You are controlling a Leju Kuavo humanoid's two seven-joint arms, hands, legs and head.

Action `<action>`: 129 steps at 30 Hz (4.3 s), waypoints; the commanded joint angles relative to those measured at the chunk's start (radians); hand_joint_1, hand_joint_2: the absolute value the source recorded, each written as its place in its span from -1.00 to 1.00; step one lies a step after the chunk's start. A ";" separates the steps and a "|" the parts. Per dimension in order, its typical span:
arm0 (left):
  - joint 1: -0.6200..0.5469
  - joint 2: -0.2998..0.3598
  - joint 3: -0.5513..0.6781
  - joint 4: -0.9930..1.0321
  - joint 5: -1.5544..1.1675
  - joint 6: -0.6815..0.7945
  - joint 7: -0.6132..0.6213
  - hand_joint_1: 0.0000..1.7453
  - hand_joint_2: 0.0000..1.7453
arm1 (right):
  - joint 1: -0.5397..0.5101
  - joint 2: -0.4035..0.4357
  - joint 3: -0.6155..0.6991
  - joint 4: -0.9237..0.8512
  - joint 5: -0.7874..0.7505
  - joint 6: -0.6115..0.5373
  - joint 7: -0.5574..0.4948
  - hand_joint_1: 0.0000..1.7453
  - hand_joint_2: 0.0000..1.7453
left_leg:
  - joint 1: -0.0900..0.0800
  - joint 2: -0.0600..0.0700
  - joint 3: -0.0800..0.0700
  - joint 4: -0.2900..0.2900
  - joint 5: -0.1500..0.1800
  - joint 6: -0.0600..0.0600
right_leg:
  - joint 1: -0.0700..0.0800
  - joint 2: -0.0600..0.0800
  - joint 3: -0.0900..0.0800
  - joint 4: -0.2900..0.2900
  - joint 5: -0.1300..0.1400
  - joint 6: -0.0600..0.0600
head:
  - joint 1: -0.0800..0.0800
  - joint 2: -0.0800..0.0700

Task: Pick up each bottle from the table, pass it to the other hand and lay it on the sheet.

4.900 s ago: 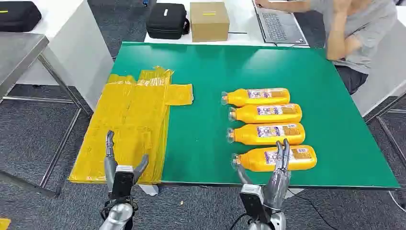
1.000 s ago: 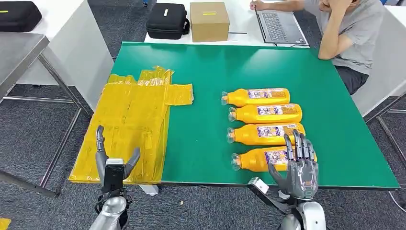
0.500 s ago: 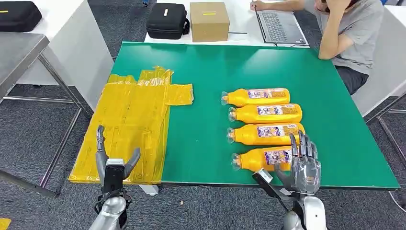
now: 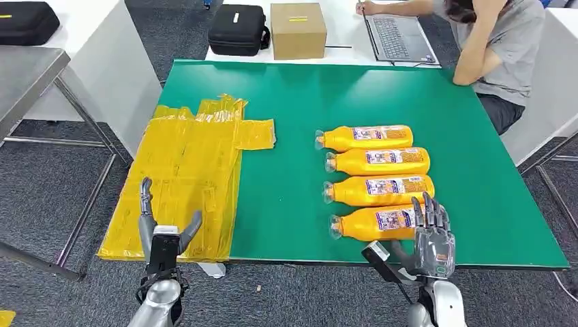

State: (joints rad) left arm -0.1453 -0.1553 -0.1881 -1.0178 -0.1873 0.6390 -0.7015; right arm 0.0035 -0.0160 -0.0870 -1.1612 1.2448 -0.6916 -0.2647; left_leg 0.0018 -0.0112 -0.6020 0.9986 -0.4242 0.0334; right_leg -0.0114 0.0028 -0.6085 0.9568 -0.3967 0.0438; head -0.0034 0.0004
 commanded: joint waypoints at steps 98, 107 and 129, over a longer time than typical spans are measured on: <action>-0.085 -0.023 -0.040 0.075 0.063 -0.049 0.003 -1.00 1.00 | -0.220 -0.126 -0.005 0.470 0.059 0.233 -0.055 0.98 1.00 | 0.001 0.004 0.008 -0.001 0.000 -0.001 | 0.001 0.003 0.006 -0.002 0.002 -0.004 | 0.000 0.000; -0.082 -0.016 -0.042 0.076 0.063 -0.058 0.003 -1.00 1.00 | -0.232 -0.141 0.027 0.539 0.063 0.323 -0.082 0.98 1.00 | 0.001 0.006 0.017 -0.001 -0.001 -0.002 | 0.002 0.006 0.014 -0.003 0.002 -0.004 | 0.000 0.000; -0.114 -0.026 -0.064 0.096 0.070 -0.075 0.003 -1.00 1.00 | -0.183 -0.156 0.036 0.509 -0.206 0.562 -0.433 1.00 1.00 | 0.002 0.004 0.032 -0.004 -0.006 -0.002 | 0.003 0.005 0.022 -0.006 -0.001 -0.004 | 0.000 0.000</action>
State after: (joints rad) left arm -0.2163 -0.1904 -0.2266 -0.9838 -0.1171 0.5688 -0.7015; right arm -0.2699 -0.1961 -0.0843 -0.7294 1.0760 -0.1926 -0.6476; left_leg 0.0020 -0.0013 -0.5694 0.9985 -0.4313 0.0341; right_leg -0.0101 0.0145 -0.5814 0.9545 -0.3966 0.0414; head -0.0034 0.0000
